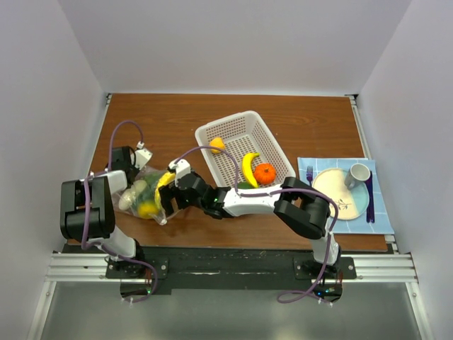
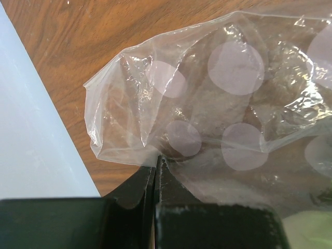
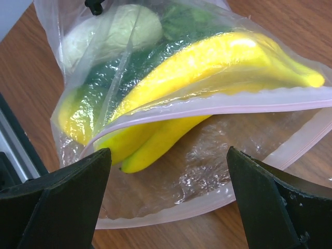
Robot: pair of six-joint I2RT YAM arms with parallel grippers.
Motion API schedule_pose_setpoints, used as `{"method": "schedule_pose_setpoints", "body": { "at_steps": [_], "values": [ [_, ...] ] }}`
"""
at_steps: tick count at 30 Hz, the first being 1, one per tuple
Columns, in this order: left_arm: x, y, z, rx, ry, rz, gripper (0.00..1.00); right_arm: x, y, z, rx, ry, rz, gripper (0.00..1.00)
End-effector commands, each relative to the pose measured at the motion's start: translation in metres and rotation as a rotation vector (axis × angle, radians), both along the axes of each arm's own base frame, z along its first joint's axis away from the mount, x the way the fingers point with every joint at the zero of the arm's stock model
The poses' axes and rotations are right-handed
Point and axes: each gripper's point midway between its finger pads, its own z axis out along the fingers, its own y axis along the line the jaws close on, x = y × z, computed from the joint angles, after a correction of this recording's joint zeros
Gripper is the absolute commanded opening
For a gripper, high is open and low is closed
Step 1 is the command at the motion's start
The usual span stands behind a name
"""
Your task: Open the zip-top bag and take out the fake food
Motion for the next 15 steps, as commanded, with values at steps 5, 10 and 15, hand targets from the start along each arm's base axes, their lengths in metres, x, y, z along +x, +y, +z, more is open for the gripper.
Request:
{"method": "schedule_pose_setpoints", "body": {
  "at_steps": [5,10,15],
  "values": [
    [-0.051,-0.020,-0.043,-0.121,0.189,0.009,0.00,0.005,0.022,0.043,0.128,-0.011,-0.006,0.99],
    [-0.053,-0.021,-0.041,-0.125,0.183,0.007,0.00,0.013,0.025,0.032,0.082,-0.015,-0.032,0.99],
    [-0.054,-0.022,-0.041,-0.137,0.188,0.010,0.00,0.023,0.030,0.018,0.033,-0.028,-0.057,0.99]
  ]
}}
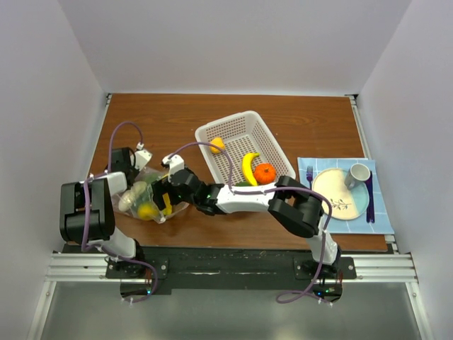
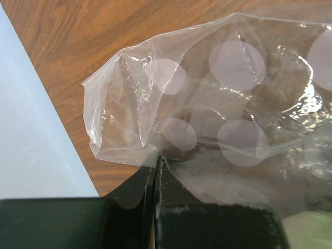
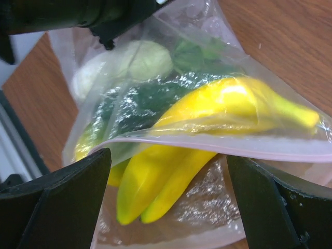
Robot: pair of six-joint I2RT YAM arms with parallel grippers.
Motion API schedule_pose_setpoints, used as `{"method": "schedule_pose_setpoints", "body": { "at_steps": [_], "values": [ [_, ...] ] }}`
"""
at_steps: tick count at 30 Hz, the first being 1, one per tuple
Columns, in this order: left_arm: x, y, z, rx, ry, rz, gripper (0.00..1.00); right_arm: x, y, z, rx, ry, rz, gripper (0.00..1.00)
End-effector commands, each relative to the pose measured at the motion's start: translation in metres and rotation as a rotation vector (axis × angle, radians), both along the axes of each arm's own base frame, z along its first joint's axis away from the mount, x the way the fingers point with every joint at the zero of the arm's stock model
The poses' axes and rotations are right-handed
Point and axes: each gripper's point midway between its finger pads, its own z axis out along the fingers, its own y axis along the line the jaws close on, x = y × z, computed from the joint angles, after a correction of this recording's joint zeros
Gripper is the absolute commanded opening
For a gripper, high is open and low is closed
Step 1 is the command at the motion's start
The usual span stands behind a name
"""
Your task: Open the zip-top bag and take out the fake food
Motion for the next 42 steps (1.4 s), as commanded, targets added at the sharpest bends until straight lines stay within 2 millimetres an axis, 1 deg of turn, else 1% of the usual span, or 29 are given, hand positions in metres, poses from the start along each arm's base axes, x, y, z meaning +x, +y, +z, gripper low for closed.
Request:
{"method": "schedule_pose_setpoints", "body": {
  "at_steps": [1,3,4,5,6,7,8,10,12,13,14,15,16,18,19,21,22,24,27,29,30,31,33,34,35,37,38,39,42],
  "values": [
    [-0.049,-0.023,-0.038,-0.136,0.188,0.006,0.00,0.018,0.014,-0.001,-0.021,-0.027,-0.052,0.99],
    [-0.050,-0.024,-0.037,-0.144,0.190,0.007,0.00,0.026,0.013,-0.004,-0.062,-0.039,-0.092,0.99],
    [-0.049,-0.024,-0.033,-0.146,0.182,0.008,0.00,0.028,0.010,-0.013,-0.092,-0.036,-0.111,0.99],
    [-0.051,-0.025,-0.032,-0.147,0.185,0.006,0.00,0.030,0.004,-0.019,-0.130,-0.034,-0.130,0.99],
    [-0.052,-0.025,-0.031,-0.149,0.184,0.003,0.00,0.037,-0.005,-0.021,-0.163,-0.055,-0.188,0.98],
    [-0.051,-0.026,-0.027,-0.148,0.172,-0.002,0.00,0.041,-0.008,-0.019,-0.176,-0.062,-0.219,0.99],
    [-0.051,-0.025,-0.026,-0.139,0.168,-0.013,0.00,0.042,-0.017,-0.023,-0.213,-0.063,-0.241,0.99],
    [-0.053,-0.024,-0.026,-0.129,0.167,-0.013,0.00,0.044,-0.026,-0.024,-0.244,-0.086,-0.273,0.98],
    [-0.054,-0.022,-0.027,-0.116,0.175,-0.020,0.00,0.043,-0.032,-0.019,-0.252,-0.099,-0.275,0.97],
    [-0.055,-0.020,-0.028,-0.115,0.177,-0.014,0.00,0.041,-0.039,-0.023,-0.269,-0.101,-0.281,0.95],
    [-0.055,-0.020,-0.028,-0.118,0.176,-0.015,0.00,0.041,-0.040,-0.016,-0.251,-0.105,-0.279,0.94],
    [-0.053,-0.020,-0.026,-0.121,0.171,-0.013,0.00,0.039,-0.042,-0.015,-0.250,-0.108,-0.275,0.93],
    [-0.053,-0.019,-0.026,-0.128,0.170,-0.007,0.00,0.036,-0.049,-0.023,-0.268,-0.102,-0.273,0.88],
    [-0.052,-0.018,-0.024,-0.137,0.170,0.001,0.00,0.033,-0.054,-0.023,-0.272,-0.098,-0.272,0.80],
    [-0.050,-0.017,-0.022,-0.141,0.164,0.001,0.00,0.031,-0.059,-0.028,-0.290,-0.093,-0.273,0.72],
    [-0.048,-0.015,-0.018,-0.141,0.154,0.007,0.00,0.029,-0.064,-0.028,-0.292,-0.087,-0.269,0.65],
    [-0.047,-0.013,-0.016,-0.141,0.147,0.010,0.00,0.026,-0.068,-0.032,-0.301,-0.083,-0.266,0.61],
    [-0.044,-0.012,-0.012,-0.141,0.143,0.009,0.00,0.024,-0.070,-0.030,-0.295,-0.085,-0.262,0.60],
    [-0.041,-0.013,-0.007,-0.147,0.133,0.012,0.00,0.023,-0.066,-0.028,-0.293,-0.088,-0.236,0.58],
    [-0.041,-0.014,-0.006,-0.155,0.131,0.016,0.00,0.022,-0.066,-0.030,-0.305,-0.085,-0.224,0.55],
    [-0.040,-0.013,-0.005,-0.154,0.129,0.017,0.00,0.021,-0.063,-0.028,-0.304,-0.082,-0.212,0.53],
    [-0.040,-0.012,-0.004,-0.151,0.128,0.018,0.00,0.020,-0.064,-0.027,-0.312,-0.081,-0.205,0.44],
    [-0.039,-0.012,-0.003,-0.143,0.124,0.015,0.00,0.018,-0.069,-0.022,-0.323,-0.080,-0.202,0.33],
    [-0.039,-0.010,-0.002,-0.138,0.118,0.022,0.00,0.016,-0.072,-0.016,-0.316,-0.082,-0.198,0.26],
    [-0.039,-0.008,-0.002,-0.133,0.118,0.021,0.00,0.014,-0.074,0.002,-0.293,-0.093,-0.186,0.25],
    [-0.038,-0.004,-0.004,-0.126,0.120,0.029,0.00,0.006,-0.079,0.016,-0.286,-0.091,-0.150,0.25],
    [-0.034,-0.002,-0.003,-0.120,0.109,0.032,0.00,0.002,-0.085,0.032,-0.283,-0.101,-0.129,0.25],
    [-0.035,0.002,-0.007,-0.119,0.121,0.042,0.00,-0.001,-0.088,0.038,-0.285,-0.102,-0.115,0.25],
    [-0.027,0.013,-0.003,-0.116,0.101,0.073,0.00,-0.012,-0.097,0.055,-0.306,-0.094,-0.055,0.25]
  ]
}}
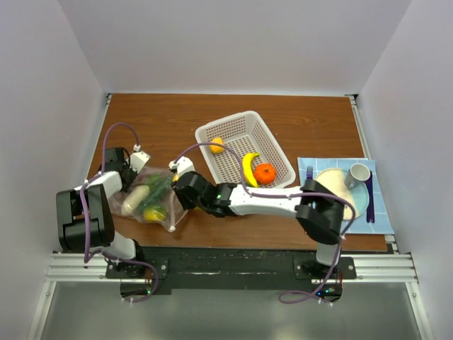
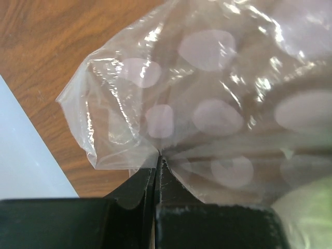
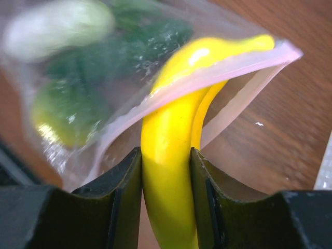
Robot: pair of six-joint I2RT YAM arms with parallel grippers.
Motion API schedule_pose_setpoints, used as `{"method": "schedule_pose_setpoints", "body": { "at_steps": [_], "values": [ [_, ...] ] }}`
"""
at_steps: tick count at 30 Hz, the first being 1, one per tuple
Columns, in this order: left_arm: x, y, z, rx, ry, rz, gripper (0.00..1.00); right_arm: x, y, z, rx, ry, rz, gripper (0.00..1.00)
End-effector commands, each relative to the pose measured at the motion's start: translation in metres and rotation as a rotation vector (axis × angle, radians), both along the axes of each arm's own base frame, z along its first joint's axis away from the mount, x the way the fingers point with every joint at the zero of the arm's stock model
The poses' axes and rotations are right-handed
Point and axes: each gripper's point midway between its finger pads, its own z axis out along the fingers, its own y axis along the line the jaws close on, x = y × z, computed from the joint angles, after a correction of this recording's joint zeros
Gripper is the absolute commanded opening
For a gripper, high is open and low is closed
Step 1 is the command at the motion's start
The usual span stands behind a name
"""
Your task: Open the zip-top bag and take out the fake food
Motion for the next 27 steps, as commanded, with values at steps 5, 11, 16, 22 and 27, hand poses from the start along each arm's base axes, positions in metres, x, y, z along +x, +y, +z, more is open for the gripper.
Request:
{"method": "schedule_pose_setpoints", "body": {
  "at_steps": [5,11,16,22,27],
  "values": [
    [0.002,0.029,0.000,-0.013,0.015,0.093,0.00,-0.017,-0.042,0.065,-0.095,-0.030,0.129,0.25],
    [0.002,0.026,0.003,-0.037,0.009,0.099,0.00,-0.031,-0.059,0.104,-0.049,0.038,0.344,0.36],
    [-0.001,0.012,0.003,-0.118,0.015,0.100,0.00,-0.052,-0.070,0.128,0.147,0.220,0.599,0.47],
    [-0.006,-0.004,0.009,-0.188,0.010,0.086,0.00,-0.030,-0.086,0.156,0.216,0.219,0.625,0.41],
    [-0.009,-0.012,0.017,-0.224,-0.005,0.071,0.00,0.051,-0.107,0.167,0.143,0.022,0.265,0.17]
  ]
}}
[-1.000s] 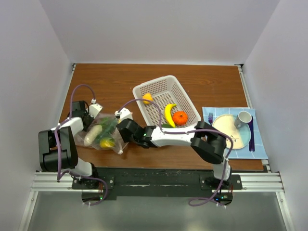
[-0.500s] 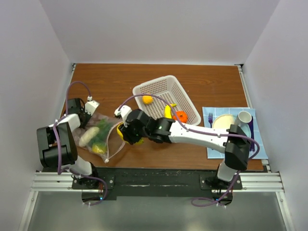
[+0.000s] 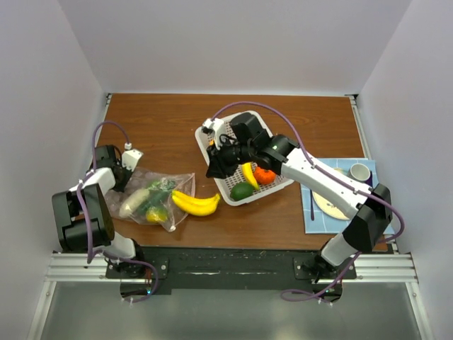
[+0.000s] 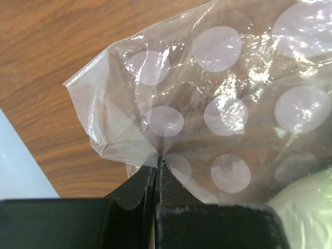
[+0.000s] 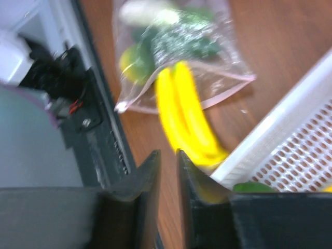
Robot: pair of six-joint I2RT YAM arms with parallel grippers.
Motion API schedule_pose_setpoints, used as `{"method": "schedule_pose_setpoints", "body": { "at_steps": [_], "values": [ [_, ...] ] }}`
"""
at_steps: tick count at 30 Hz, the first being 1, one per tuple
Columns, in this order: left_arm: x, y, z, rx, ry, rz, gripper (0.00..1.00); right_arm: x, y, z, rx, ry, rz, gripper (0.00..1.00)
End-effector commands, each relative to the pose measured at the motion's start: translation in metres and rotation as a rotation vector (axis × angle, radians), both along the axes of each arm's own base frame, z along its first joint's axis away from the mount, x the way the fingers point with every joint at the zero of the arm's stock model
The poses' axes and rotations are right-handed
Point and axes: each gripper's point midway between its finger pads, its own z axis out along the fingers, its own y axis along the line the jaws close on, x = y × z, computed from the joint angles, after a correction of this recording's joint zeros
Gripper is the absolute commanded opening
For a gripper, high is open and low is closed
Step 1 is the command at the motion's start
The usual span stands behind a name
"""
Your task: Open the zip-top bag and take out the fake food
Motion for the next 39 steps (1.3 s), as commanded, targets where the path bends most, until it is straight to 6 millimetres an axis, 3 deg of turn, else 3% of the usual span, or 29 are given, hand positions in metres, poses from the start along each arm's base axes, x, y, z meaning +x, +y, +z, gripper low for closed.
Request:
{"method": "schedule_pose_setpoints", "body": {
  "at_steps": [1,2,6,7,8,13,18,26,31,39],
  "values": [
    [-0.002,-0.013,0.014,-0.075,-0.031,0.000,0.00,0.051,-0.017,0.030,-0.009,-0.150,-0.228,0.17],
    [-0.002,-0.013,0.015,-0.074,-0.037,-0.001,0.00,0.048,-0.010,0.027,0.000,-0.131,-0.192,0.29],
    [-0.004,-0.012,0.010,-0.062,-0.032,-0.002,0.00,0.018,0.013,0.001,-0.067,-0.127,-0.101,0.55],
    [-0.004,-0.011,0.008,-0.062,-0.027,0.001,0.00,-0.004,0.026,-0.008,-0.095,-0.157,-0.025,0.60],
    [-0.004,-0.011,0.005,-0.061,-0.021,0.003,0.00,-0.017,0.029,-0.023,-0.129,-0.158,0.008,0.71],
    [-0.003,-0.011,0.003,-0.067,-0.015,0.008,0.00,-0.064,0.037,-0.076,-0.259,-0.179,0.149,0.98],
    [0.001,-0.007,0.006,-0.050,-0.024,0.010,0.00,-0.084,0.025,-0.112,-0.351,-0.167,0.152,0.99],
    [0.001,-0.011,0.009,-0.070,-0.028,0.007,0.00,-0.053,-0.003,-0.158,-0.462,-0.253,-0.079,0.99],
    [0.000,-0.012,0.011,-0.074,-0.031,0.005,0.00,-0.049,0.003,-0.184,-0.475,-0.242,-0.105,0.99],
    [-0.002,-0.013,0.011,-0.073,-0.036,-0.003,0.00,-0.061,0.012,-0.223,-0.458,-0.139,-0.112,0.99]
  ]
}}
